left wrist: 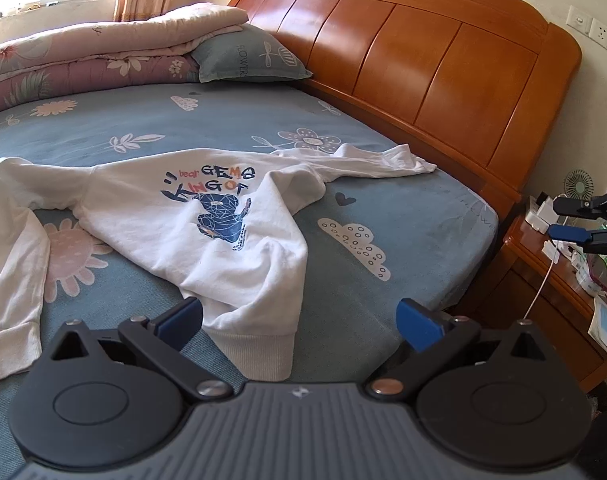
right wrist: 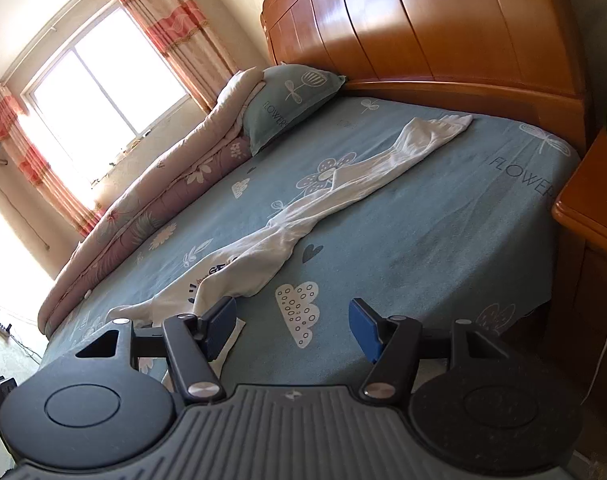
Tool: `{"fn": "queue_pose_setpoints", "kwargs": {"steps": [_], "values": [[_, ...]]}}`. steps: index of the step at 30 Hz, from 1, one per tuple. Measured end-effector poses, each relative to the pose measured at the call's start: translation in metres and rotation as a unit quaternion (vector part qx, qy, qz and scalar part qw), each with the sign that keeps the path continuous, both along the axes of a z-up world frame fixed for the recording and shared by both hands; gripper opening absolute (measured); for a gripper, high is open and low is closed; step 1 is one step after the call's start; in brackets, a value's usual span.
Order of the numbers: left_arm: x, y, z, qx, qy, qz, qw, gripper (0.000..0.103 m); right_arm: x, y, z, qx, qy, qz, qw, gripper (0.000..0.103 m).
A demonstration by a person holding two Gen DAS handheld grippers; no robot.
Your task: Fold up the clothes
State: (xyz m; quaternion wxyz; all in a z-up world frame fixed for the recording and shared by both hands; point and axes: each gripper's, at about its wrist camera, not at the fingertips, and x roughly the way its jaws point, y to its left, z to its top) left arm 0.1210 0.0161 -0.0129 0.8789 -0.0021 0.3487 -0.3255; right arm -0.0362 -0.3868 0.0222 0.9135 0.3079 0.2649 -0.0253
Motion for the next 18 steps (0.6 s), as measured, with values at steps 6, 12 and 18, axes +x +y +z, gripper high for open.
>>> {"fn": "queue_pose_setpoints", "kwargs": {"steps": [6, 12, 18], "values": [[0.006, 0.010, -0.003, -0.002, 0.012, 0.032, 0.9994, 0.102, 0.047, 0.016, -0.007, 0.016, 0.012, 0.065, 0.998, 0.068], [0.020, 0.019, -0.011, -0.012, 0.036, 0.067, 0.9970, 0.102, 0.103, 0.039, -0.017, 0.047, 0.025, 0.145, 0.988, 0.068], [0.039, 0.024, -0.018, -0.012, 0.055, 0.086, 0.9947, 0.102, 0.166, 0.064, -0.044, 0.065, 0.035, 0.222, 0.972, 0.038]]}}
